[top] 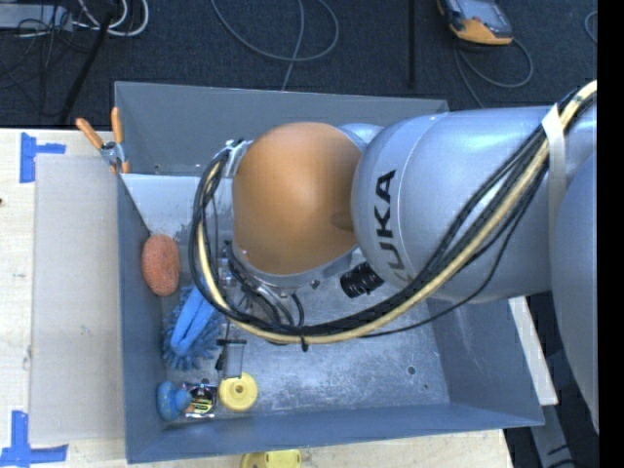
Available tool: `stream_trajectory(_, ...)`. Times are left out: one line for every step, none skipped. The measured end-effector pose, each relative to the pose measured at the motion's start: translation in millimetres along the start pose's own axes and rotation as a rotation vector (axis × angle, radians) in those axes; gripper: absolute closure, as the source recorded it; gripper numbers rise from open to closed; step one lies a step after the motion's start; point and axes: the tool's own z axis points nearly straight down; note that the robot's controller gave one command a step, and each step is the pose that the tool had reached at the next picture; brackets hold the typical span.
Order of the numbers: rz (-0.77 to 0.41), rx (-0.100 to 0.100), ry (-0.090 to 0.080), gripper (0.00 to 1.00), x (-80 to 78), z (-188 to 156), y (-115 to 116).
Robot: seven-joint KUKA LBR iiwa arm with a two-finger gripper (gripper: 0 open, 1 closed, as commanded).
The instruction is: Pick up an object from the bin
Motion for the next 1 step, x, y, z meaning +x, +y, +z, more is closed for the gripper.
stream_trajectory(0.005, -0.002, -0.008, 0.00, -1.8, -4.7, -1.4)
